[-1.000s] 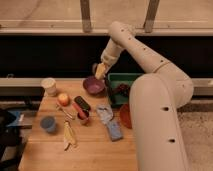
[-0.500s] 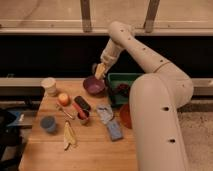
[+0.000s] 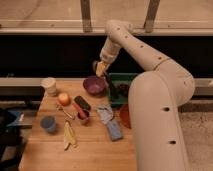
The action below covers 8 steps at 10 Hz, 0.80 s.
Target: Place brush in purple bowl
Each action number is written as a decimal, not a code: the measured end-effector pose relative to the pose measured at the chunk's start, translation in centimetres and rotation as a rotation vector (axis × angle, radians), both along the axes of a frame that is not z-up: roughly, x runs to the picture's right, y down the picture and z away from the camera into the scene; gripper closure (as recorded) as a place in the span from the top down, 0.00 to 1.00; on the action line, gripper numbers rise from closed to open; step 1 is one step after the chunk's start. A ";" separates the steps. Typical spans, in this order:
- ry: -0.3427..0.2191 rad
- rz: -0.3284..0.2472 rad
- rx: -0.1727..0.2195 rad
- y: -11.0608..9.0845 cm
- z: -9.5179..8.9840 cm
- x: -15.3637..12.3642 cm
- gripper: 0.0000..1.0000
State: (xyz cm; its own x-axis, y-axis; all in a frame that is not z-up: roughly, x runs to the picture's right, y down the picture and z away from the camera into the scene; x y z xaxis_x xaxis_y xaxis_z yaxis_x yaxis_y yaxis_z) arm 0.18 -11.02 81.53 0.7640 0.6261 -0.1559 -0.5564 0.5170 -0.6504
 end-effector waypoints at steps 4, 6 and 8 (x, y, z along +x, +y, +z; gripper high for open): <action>0.023 -0.063 0.034 0.3 1.3 -1.1 0.00; 0.044 -0.114 0.044 0.7 1.8 -1.9 0.00; 0.067 -0.152 0.048 0.9 2.2 -2.2 0.00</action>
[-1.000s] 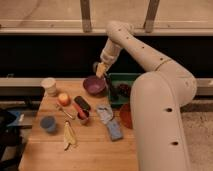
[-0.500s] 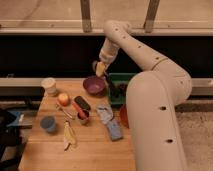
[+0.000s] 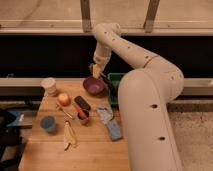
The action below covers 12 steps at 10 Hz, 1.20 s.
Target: Place brush in purple bowl
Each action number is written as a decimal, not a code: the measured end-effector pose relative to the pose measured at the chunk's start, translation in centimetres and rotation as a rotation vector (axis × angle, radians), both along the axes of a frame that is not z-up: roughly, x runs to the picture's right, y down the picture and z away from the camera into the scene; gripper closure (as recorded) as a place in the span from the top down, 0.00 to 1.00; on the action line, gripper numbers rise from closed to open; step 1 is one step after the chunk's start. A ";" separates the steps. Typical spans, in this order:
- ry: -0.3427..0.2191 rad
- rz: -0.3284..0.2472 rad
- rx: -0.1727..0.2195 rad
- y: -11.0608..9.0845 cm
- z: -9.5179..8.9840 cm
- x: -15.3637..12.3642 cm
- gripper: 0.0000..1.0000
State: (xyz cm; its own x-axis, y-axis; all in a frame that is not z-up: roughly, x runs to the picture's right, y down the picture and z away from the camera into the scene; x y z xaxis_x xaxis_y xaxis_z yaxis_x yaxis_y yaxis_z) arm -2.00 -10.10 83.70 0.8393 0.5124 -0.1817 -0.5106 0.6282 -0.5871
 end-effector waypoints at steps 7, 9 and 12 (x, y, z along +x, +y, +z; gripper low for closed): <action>0.043 -0.043 0.026 2.6 1.5 0.1 0.00; 0.036 0.007 0.057 2.9 1.7 0.8 0.00; 0.048 -0.010 0.072 3.3 2.4 0.0 0.00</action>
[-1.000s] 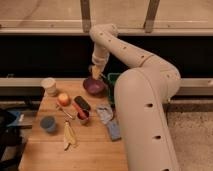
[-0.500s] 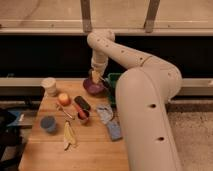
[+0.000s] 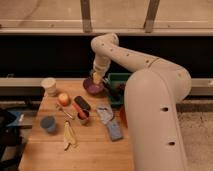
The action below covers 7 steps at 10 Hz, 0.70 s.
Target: Place brush in purple bowl
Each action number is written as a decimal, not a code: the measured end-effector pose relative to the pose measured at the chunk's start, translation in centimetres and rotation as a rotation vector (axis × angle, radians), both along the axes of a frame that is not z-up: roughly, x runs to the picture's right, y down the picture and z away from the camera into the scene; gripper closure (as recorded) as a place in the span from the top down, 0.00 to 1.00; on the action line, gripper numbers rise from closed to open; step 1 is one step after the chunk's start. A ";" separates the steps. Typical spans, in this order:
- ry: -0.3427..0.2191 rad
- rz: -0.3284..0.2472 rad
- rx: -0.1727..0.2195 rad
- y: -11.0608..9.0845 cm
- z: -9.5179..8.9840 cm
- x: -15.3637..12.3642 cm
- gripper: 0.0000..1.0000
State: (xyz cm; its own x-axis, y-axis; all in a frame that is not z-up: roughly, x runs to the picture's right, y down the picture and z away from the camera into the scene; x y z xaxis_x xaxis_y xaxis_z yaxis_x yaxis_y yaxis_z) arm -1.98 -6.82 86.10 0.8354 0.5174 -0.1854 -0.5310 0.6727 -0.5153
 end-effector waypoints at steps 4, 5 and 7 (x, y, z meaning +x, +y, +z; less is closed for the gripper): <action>0.001 -0.021 0.002 -0.3 1.1 -0.6 0.00; -0.003 -0.025 -0.010 -0.2 1.6 -0.9 0.00; 0.007 -0.032 -0.041 0.2 2.7 -0.8 0.00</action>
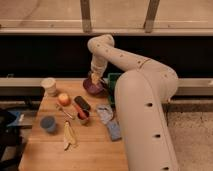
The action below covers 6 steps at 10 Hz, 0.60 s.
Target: Place brush in purple bowl
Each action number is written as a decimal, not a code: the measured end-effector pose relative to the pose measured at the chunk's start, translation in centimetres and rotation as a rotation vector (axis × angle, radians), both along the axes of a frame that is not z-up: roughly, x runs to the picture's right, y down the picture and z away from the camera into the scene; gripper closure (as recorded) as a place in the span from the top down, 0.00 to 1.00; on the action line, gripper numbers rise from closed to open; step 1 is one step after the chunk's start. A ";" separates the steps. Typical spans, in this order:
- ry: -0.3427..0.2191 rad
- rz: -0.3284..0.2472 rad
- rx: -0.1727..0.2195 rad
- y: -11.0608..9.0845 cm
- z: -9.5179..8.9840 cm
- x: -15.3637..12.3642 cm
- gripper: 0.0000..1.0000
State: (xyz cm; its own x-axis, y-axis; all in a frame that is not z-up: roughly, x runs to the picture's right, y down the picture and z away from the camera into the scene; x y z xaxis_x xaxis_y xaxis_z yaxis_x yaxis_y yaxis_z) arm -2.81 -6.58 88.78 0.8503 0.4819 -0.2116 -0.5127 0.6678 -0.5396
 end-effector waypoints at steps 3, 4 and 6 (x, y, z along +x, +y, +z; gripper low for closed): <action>0.017 -0.004 -0.035 0.5 1.4 -0.1 0.00; 0.023 0.001 -0.047 0.6 1.7 0.1 0.01; 0.019 0.026 -0.068 0.5 1.8 0.0 0.03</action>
